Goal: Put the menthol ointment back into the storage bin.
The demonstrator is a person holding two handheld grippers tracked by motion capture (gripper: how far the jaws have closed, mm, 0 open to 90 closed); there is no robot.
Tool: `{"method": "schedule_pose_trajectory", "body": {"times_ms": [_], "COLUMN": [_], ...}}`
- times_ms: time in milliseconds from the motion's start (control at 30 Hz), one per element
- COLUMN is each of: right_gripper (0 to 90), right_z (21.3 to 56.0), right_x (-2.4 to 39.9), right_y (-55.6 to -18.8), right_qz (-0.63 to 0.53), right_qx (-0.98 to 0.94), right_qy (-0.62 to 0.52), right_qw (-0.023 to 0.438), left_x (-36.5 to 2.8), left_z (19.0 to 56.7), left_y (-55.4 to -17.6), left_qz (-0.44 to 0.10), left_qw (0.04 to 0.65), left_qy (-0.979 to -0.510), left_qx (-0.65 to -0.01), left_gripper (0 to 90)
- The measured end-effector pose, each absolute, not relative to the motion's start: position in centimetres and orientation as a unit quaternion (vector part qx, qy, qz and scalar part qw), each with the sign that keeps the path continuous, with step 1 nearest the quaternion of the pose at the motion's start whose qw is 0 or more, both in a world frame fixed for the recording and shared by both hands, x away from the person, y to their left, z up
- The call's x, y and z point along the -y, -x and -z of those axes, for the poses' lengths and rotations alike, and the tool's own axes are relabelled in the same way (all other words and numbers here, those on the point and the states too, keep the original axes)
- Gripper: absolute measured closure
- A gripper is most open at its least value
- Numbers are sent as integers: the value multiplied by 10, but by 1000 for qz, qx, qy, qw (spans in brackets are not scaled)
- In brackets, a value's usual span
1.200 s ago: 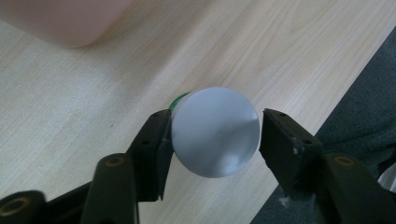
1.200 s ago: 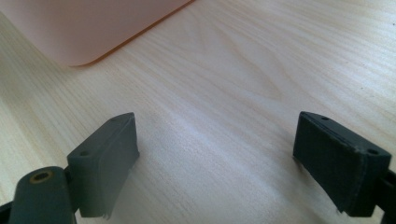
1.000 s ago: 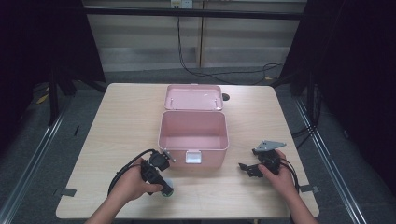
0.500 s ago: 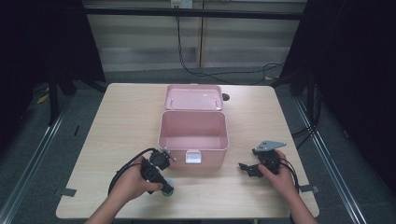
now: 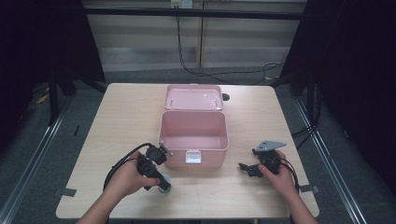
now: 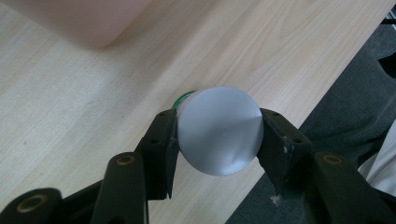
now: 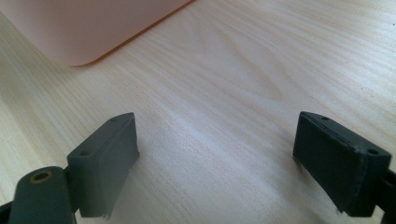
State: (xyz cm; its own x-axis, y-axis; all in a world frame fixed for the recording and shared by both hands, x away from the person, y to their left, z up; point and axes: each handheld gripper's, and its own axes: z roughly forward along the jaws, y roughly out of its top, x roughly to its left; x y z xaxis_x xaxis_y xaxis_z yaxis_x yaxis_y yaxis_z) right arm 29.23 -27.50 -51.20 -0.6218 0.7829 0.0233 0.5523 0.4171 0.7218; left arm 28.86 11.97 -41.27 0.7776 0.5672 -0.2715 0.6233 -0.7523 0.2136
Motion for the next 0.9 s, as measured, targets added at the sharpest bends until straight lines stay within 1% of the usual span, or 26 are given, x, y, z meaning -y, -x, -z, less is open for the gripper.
{"method": "schedule_pose_trajectory", "body": {"times_ms": [567, 900], "right_gripper": [130, 130], "right_z": [512, 512], "right_x": [275, 275], "right_y": [-292, -292], "right_qz": [-358, -358], "right_qx": [-826, -826], "right_qy": [-404, -404], "right_qw": [162, 162], "left_x": [-131, -143], "left_z": [388, 374], "left_y": [-299, -307], "left_qz": [97, 90], "left_qw": [142, 152], "left_qy": [-927, -920], "left_qx": [-332, -351], "left_gripper": [501, 500]}}
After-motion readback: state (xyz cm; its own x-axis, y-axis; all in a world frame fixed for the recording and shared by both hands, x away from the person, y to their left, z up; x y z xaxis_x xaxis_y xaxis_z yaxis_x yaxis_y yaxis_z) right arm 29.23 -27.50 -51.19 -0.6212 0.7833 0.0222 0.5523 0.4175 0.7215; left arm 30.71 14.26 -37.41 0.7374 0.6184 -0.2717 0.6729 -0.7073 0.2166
